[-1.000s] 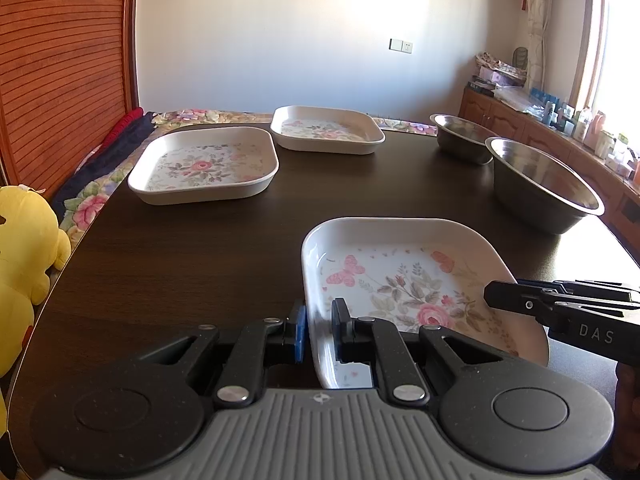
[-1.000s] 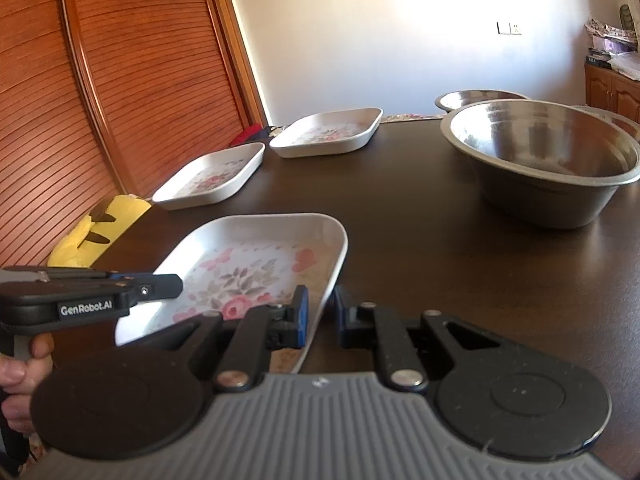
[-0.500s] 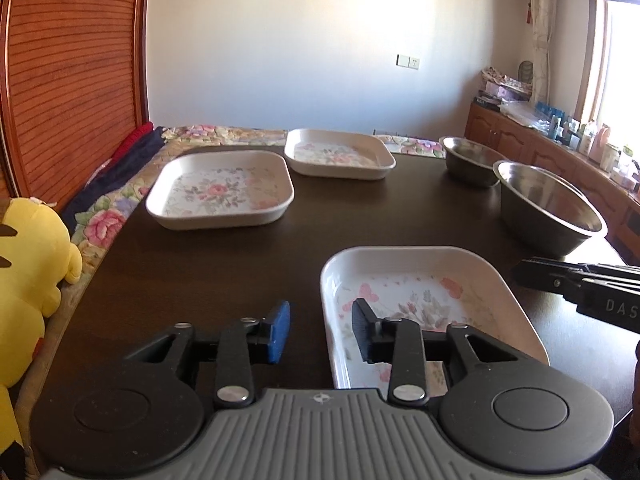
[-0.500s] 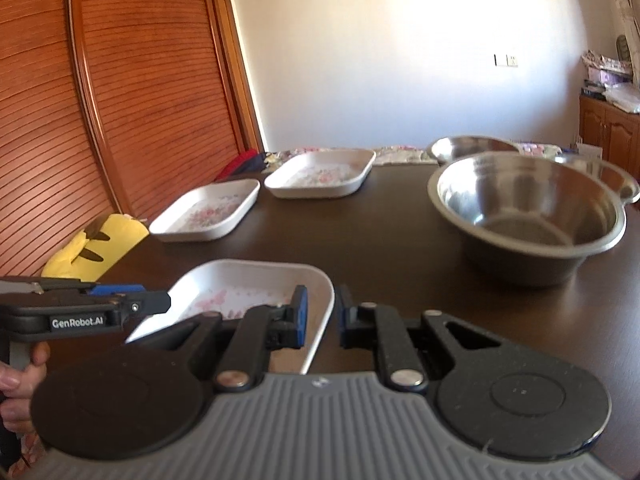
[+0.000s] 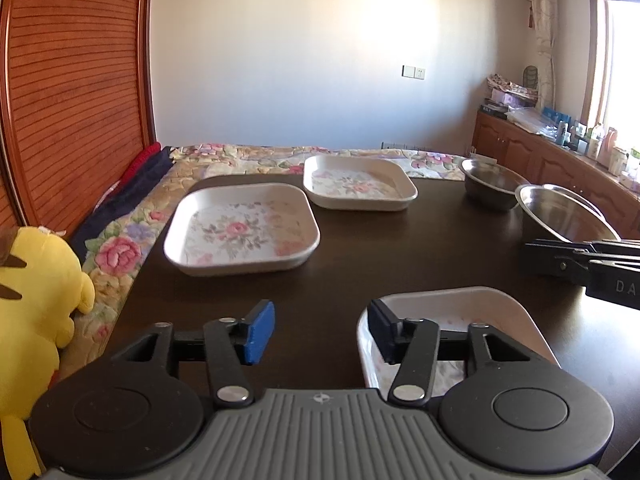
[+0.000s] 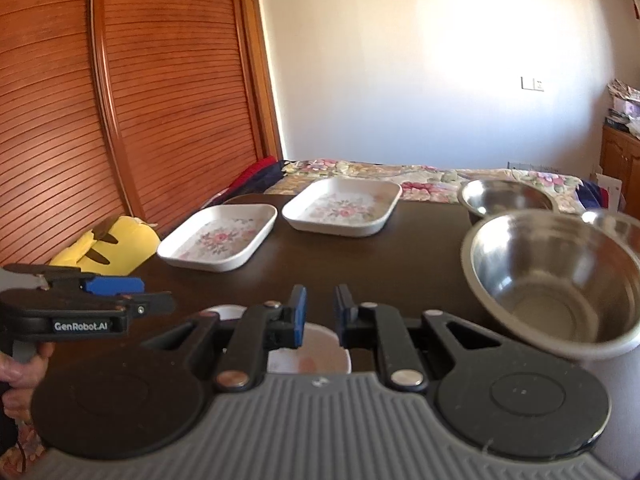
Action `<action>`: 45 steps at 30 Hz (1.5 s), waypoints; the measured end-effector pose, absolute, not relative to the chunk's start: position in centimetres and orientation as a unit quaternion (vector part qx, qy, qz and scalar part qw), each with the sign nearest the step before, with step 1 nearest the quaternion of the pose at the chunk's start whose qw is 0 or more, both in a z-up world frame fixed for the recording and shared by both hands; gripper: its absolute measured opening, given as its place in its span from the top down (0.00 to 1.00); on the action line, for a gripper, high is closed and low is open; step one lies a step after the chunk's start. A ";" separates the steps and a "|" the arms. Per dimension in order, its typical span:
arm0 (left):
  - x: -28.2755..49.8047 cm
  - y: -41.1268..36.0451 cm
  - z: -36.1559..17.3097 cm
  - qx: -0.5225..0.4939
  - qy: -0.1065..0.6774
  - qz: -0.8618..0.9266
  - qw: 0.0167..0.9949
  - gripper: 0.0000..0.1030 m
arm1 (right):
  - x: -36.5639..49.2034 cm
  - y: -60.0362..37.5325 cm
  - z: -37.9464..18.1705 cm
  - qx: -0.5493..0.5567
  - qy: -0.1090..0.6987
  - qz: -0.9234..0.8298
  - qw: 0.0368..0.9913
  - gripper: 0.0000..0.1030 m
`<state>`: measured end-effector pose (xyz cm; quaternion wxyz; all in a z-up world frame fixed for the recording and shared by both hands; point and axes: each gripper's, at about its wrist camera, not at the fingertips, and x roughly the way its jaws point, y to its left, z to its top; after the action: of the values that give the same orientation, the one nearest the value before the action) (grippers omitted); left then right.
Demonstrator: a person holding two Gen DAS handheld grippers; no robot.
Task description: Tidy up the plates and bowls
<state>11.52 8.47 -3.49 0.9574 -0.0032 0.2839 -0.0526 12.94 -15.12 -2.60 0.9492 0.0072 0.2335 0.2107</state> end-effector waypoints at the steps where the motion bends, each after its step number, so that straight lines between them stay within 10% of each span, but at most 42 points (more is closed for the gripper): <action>1: 11.9 8.7 -3.3 -0.006 0.283 -0.054 0.958 0.39 | 13.3 -14.9 -2.4 0.004 0.233 0.212 0.949 0.80; 15: 17.1 14.0 -1.9 -0.007 0.277 -0.026 0.961 0.19 | 19.1 -10.3 -0.6 -0.010 0.252 0.242 0.937 0.49; 30: 22.6 19.5 -3.6 -0.012 0.289 -0.018 0.957 0.19 | 24.3 -4.7 -1.9 -0.039 0.303 0.258 0.917 0.49; 45: 25.1 21.6 -5.3 -0.019 0.315 -0.031 0.949 0.50 | 27.5 -2.0 -4.0 -0.040 0.358 0.271 0.893 0.61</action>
<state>25.10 21.65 -5.35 0.9485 -0.0195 0.3145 -0.0306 27.50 -1.97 -4.04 0.8928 -0.0400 0.3578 0.2707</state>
